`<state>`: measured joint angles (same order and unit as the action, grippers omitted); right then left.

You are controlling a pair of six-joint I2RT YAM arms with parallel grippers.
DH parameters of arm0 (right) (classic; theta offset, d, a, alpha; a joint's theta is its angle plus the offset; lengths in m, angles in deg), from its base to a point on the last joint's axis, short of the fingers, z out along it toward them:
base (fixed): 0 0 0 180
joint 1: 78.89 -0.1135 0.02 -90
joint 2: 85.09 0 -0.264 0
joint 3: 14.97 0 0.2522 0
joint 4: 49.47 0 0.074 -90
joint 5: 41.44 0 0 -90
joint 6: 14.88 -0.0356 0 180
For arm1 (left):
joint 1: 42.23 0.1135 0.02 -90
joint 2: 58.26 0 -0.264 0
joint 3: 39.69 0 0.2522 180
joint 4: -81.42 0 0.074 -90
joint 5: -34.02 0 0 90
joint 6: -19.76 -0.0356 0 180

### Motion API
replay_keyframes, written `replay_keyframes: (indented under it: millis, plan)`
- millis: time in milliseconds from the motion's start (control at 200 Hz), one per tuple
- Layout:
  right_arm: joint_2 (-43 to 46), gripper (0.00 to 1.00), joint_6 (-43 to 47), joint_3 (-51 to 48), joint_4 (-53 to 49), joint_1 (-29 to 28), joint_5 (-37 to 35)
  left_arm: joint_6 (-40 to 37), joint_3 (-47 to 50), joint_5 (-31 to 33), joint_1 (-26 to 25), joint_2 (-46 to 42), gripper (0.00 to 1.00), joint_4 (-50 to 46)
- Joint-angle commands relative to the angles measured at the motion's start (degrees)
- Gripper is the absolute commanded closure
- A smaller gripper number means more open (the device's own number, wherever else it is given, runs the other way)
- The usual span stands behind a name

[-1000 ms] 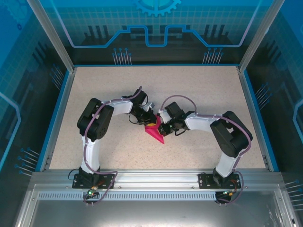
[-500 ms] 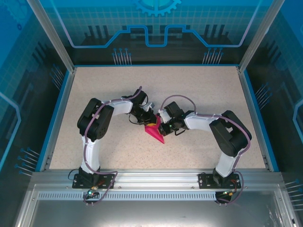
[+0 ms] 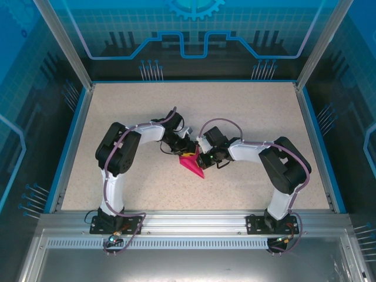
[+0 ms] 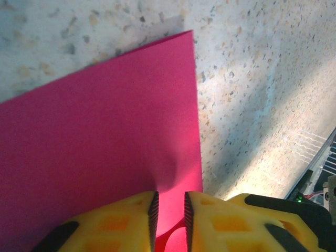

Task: Fold a paper plane with a square sheet of paper (fold left side to right side)
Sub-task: Third fold the triangle at the center of the table.

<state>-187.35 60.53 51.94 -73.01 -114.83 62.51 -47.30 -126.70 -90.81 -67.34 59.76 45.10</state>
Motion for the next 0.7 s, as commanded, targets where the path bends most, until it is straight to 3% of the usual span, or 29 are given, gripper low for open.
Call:
replay_keyframes:
  millis: [0,205,350,495,695]
  plan:
    - [-1.9,1.0,0.8,-0.3,-4.2,0.6,-0.2,-2.2,-1.5,3.1,0.5,-2.9,0.7,-4.9]
    - [-2.7,1.0,2.0,0.3,-6.1,0.1,0.2,-3.4,-3.8,4.1,2.9,-6.2,0.65,-6.8]
    - [-2.7,1.0,2.0,0.1,-6.1,0.0,0.2,-2.8,-0.1,4.7,3.8,-10.6,0.69,-5.8]
    - [-2.7,1.0,2.2,0.3,-6.2,0.0,0.3,0.3,7.6,0.2,3.5,-16.1,0.77,-1.5]
    - [-3.1,1.0,2.4,0.8,-6.6,0.0,0.2,4.7,15.0,-5.1,1.3,-18.0,0.79,6.6]
